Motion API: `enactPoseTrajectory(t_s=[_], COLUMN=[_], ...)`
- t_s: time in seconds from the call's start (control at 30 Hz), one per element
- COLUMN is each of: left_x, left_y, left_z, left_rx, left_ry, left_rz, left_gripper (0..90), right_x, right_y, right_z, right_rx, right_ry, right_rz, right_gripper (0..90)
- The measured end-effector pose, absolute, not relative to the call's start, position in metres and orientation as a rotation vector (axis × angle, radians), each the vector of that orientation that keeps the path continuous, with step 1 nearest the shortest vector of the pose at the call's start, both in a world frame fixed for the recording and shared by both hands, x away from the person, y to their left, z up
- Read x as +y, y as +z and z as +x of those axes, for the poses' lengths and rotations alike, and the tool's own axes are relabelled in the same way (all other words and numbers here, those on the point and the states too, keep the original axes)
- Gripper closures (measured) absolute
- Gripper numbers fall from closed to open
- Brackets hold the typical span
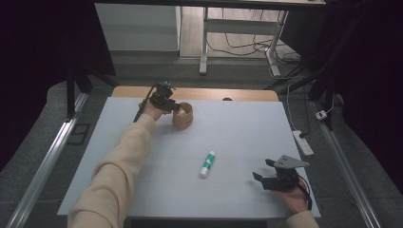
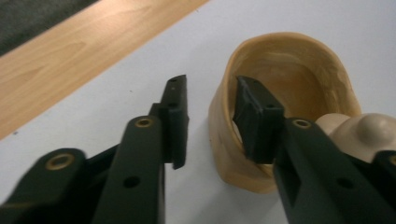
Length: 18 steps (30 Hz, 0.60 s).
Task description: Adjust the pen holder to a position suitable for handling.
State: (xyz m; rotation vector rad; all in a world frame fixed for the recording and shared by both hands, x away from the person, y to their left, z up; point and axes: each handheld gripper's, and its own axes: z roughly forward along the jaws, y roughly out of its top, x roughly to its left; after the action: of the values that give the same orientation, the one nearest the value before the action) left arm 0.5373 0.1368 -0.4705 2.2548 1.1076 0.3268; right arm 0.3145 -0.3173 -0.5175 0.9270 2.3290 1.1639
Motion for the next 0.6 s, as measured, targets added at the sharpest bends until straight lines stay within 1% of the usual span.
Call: enactPoseTrajectory(t_s=[0.17, 0.3, 0.4, 0.6], left_x=[0.1321, 0.1315, 0.1295, 0.1264], left_y=[-0.4743, -0.4737, -0.4729, -0.4704], left_z=[0.5396, 0.5407, 0.5410, 0.5410], left_rx=[1.108, 1.129, 1.140, 1.153], left_ry=[0.274, 0.264, 0.276, 0.287], left_rz=[2.274, 2.274, 2.287, 2.312], left_gripper=[78.7, 79.6, 81.7, 82.5], right_x=[-0.3174, -0.3173, -0.3172, -0.3175], right_y=[-0.5181, -0.5182, -0.5182, -0.5181], right_z=[0.3149, 0.3150, 0.3151, 0.3152], right_rx=[2.333, 2.333, 2.334, 2.331], right_ry=[1.163, 1.161, 1.158, 1.153], right_rz=[0.926, 0.926, 0.926, 0.934], right_gripper=[22.0, 22.0, 22.0, 22.1])
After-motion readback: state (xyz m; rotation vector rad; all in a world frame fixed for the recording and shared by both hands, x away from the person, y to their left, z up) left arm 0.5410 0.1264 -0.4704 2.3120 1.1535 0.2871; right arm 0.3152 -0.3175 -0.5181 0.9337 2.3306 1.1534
